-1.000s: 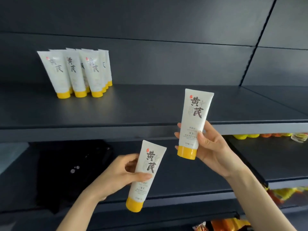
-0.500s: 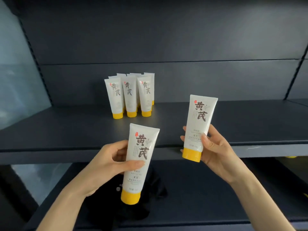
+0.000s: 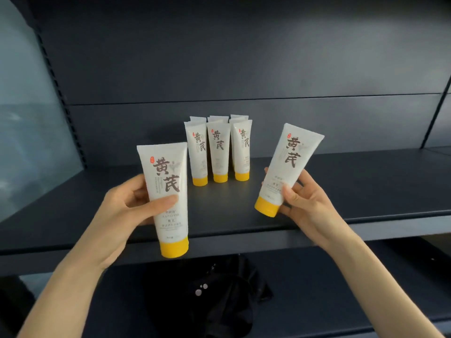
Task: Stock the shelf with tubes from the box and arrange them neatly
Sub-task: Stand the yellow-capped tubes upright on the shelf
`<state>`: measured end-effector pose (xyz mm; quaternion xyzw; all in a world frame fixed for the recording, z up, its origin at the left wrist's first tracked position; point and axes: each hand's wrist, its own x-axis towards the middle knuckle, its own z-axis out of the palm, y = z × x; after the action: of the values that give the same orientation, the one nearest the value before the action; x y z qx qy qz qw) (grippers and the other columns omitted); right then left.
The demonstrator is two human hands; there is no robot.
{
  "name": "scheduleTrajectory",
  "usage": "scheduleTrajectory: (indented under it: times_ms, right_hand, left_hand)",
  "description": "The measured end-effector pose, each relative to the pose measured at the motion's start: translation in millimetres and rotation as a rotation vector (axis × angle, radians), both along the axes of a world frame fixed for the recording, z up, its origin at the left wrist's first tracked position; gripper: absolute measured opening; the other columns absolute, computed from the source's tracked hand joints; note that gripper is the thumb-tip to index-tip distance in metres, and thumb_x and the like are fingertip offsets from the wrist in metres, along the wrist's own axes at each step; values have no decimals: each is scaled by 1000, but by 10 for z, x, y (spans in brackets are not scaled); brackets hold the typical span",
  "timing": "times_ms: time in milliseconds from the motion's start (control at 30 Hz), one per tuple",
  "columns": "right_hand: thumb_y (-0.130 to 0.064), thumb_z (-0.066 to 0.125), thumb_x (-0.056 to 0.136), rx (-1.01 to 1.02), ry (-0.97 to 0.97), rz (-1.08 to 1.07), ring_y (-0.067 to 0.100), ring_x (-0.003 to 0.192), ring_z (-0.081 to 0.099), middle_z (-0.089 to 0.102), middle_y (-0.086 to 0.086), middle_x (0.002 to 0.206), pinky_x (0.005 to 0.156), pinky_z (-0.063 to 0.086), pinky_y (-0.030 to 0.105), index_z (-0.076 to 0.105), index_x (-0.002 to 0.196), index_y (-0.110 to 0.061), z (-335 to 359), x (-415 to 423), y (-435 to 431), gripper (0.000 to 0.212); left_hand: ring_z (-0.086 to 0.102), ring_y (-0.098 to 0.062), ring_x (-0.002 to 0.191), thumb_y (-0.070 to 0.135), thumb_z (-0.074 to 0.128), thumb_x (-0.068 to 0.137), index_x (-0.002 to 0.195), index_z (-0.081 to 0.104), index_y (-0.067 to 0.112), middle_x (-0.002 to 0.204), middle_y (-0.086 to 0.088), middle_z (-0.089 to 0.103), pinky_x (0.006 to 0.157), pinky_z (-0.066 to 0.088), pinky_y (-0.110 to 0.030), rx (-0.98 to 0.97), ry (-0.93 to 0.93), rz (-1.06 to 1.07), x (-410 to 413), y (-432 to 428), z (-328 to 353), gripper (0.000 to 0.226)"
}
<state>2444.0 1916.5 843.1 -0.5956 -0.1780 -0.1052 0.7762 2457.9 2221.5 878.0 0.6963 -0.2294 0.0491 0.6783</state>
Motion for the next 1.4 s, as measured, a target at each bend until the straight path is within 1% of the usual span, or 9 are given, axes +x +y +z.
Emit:
scheduleTrajectory:
  times_ms: [233, 367, 533, 700, 800, 900, 1067, 1233, 1400]
  right_hand:
    - [-4, 59, 89, -301, -3, 50, 29, 111, 62, 57, 11, 130, 86, 56, 45, 43, 134, -17, 352, 495, 471, 50]
    - [-2, 60, 90, -506, -4, 36, 26, 114, 59, 52, 8, 133, 90, 53, 35, 36, 137, -16, 392, 851, 823, 54]
    - [-7, 60, 91, -652, 19, -37, 25, 121, 53, 48, 5, 135, 100, 48, 41, 33, 135, -15, 212, 1159, 1105, 53]
    - [-11, 60, 91, -660, 6, -97, 10, 111, 51, 48, -1, 134, 85, 46, 26, 35, 132, -17, 141, 1246, 1145, 48]
    - [-13, 59, 92, -647, 27, -123, 16, 116, 53, 49, -1, 132, 92, 46, 30, 39, 130, -18, 112, 1260, 1145, 43]
    - [-17, 61, 91, -640, 67, -176, 20, 121, 52, 51, 0, 134, 100, 46, 41, 43, 121, -22, 94, 1287, 1126, 36]
    - [-22, 68, 87, -611, 104, -205, 16, 111, 57, 56, -5, 116, 94, 52, 36, 48, 110, -21, 102, 1277, 1061, 30]
    - [-24, 63, 90, -551, 75, -220, 18, 109, 58, 55, 0, 124, 90, 52, 32, 51, 118, -15, 195, 1031, 998, 31]
    - [-40, 53, 92, -429, -42, 29, 3, 108, 59, 57, -13, 121, 95, 52, 29, 53, 125, -27, 292, 518, 1029, 35]
  left_hand:
    - [69, -15, 95, 40, 78, 55, 101, 71, 32, 104, 2, 72, 65, 56, -23, -82, -24, 79, 23, 176, 30, 46]
    - [69, -14, 96, 41, 78, 54, 100, 71, 34, 104, 4, 72, 64, 56, -22, -73, -41, 119, -21, 264, 26, 46]
    - [69, -13, 96, 42, 78, 53, 100, 71, 34, 105, 4, 72, 64, 56, -21, -73, -45, 160, -68, 330, 10, 49]
    - [69, -13, 95, 41, 80, 53, 98, 71, 35, 103, 4, 73, 64, 56, -21, -76, -49, 175, -110, 350, -2, 46]
    - [69, -14, 95, 31, 88, 57, 98, 71, 34, 103, 4, 73, 65, 57, -23, -65, -41, 189, -111, 340, -29, 44]
    - [69, -11, 93, 32, 80, 56, 98, 71, 32, 102, 5, 73, 64, 55, -19, -61, -44, 196, -116, 315, -46, 43]
    - [68, -7, 93, 33, 75, 57, 103, 68, 26, 101, 8, 73, 62, 53, -14, -35, -52, 232, -84, 261, -26, 48]
    - [69, -7, 92, 35, 75, 58, 94, 71, 38, 100, 7, 73, 64, 54, -15, -78, -85, 226, -42, 166, 70, 37]
    - [69, -8, 93, 35, 76, 58, 95, 70, 34, 100, 7, 73, 66, 56, -19, -86, -105, 200, 10, 0, 210, 38]
